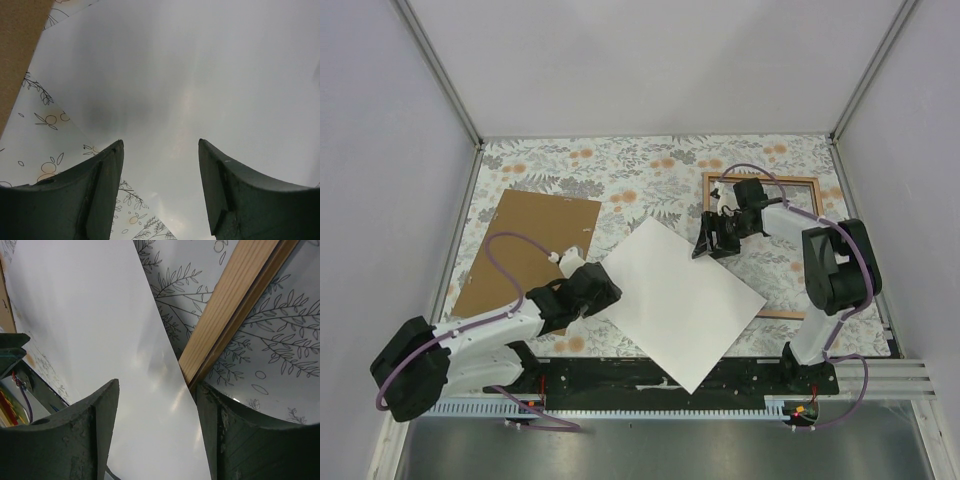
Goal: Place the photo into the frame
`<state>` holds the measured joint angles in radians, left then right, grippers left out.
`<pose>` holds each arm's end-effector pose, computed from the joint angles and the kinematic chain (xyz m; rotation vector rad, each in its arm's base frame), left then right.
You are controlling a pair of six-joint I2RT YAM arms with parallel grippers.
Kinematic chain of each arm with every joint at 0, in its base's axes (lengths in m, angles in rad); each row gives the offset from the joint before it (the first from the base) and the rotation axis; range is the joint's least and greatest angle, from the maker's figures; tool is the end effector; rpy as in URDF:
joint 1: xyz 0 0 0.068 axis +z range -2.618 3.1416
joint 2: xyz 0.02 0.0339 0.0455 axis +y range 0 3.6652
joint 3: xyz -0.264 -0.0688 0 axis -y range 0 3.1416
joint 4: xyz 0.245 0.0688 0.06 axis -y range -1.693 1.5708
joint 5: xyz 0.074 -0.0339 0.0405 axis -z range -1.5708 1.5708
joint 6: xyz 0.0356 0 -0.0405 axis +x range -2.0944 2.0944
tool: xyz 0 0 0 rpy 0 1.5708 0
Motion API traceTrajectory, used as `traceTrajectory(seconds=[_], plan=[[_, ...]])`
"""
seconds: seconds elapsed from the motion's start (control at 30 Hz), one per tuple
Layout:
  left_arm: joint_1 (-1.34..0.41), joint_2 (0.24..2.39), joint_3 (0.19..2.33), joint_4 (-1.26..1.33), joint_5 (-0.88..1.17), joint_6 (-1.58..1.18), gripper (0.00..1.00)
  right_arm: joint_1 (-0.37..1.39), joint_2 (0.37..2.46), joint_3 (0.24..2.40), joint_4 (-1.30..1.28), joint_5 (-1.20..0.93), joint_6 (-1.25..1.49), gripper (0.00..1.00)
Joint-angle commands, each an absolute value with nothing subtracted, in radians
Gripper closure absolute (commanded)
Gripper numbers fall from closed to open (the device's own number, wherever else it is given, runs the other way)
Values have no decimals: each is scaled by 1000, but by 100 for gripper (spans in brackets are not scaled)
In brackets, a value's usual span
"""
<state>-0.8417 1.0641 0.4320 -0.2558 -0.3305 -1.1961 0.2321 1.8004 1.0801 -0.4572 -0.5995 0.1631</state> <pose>0.1372 -0.1362 0.1645 -0.5773 2.3966 -0.5295 0.3296 0.0985 0.1586 -0.2620 2.7210 0.9335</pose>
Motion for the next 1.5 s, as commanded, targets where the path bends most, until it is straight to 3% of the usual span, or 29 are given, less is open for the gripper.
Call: traceTrajectory(seconds=[0.0,0.7,1.07,1.47], plan=[[-833,1092,420,-192,-334,-1151,32,241,1743,1052,-480,-624,166,31],[-830,1209,382,-38,-301,-1124,32,258,1660,957,-465,-718,247,44],[-828,1220,379,-28,-302,-1112,32,258,1605,930,-356,-893,327,33],[-828,1230,383,-37,-305,-1100,32,256,1499,856,-284,-972,390,33]])
